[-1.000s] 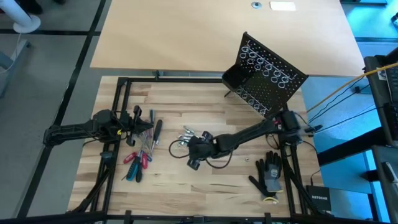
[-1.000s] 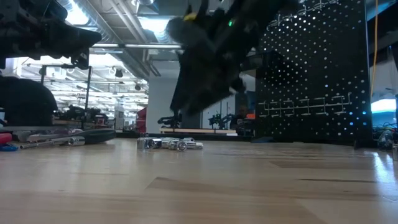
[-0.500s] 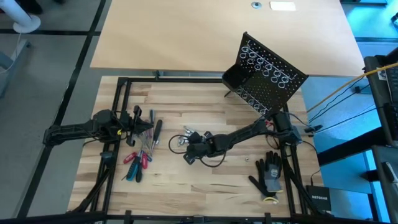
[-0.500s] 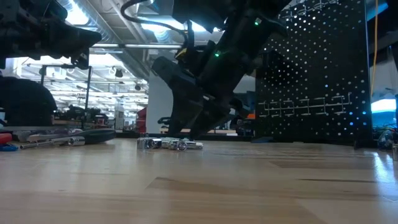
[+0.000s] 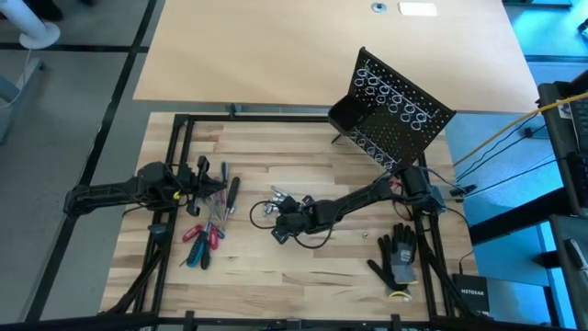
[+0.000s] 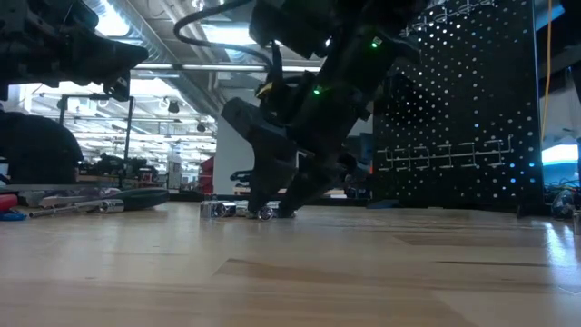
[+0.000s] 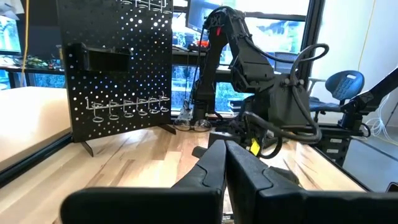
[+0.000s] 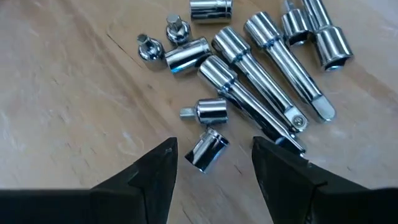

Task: Hang tools onto peg board
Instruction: Put the socket into the black pegboard bin

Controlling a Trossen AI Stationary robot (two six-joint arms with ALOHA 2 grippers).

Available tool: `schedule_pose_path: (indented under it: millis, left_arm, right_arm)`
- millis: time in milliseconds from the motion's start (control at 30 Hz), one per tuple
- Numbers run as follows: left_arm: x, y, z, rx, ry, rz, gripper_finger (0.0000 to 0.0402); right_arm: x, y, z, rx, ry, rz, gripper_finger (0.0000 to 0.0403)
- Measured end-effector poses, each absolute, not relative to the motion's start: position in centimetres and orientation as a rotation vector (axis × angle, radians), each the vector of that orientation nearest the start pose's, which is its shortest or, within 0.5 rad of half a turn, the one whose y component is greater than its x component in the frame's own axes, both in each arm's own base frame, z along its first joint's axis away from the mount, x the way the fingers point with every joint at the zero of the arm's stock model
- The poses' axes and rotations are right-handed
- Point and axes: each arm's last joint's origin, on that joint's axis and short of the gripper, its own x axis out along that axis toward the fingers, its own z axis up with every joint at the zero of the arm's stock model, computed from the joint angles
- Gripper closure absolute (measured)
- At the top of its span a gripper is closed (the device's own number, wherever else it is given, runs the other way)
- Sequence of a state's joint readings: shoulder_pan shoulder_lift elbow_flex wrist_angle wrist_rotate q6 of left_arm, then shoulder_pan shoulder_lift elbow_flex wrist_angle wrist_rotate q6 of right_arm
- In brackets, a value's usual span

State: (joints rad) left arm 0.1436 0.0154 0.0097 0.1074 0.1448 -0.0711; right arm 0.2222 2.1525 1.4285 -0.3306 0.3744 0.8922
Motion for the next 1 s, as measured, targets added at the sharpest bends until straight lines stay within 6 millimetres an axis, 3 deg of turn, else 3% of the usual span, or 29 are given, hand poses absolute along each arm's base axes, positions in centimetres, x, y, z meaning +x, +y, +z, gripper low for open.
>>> schedule_pose_path:
  millis: [167, 633, 1000]
  left_arm:
    - [9.69, 0.98, 17.59, -0.056, -0.1, -0.005, 0.04]
    - [9.69, 0.98, 17.59, -0.057, -0.1, -0.005, 0.04]
    - [9.69, 0.98, 17.6, -0.056, -0.1, -0.005, 0.04]
  right_arm:
    - [42.71, 8.54, 12.03, 0.498, 0.859, -0.574, 0.021]
    - [42.65, 8.55, 11.94, 0.464, 0.88, -0.555, 0.0338]
    - [42.43, 8.47, 12.51, 0.418, 0.88, -0.558, 0.0333]
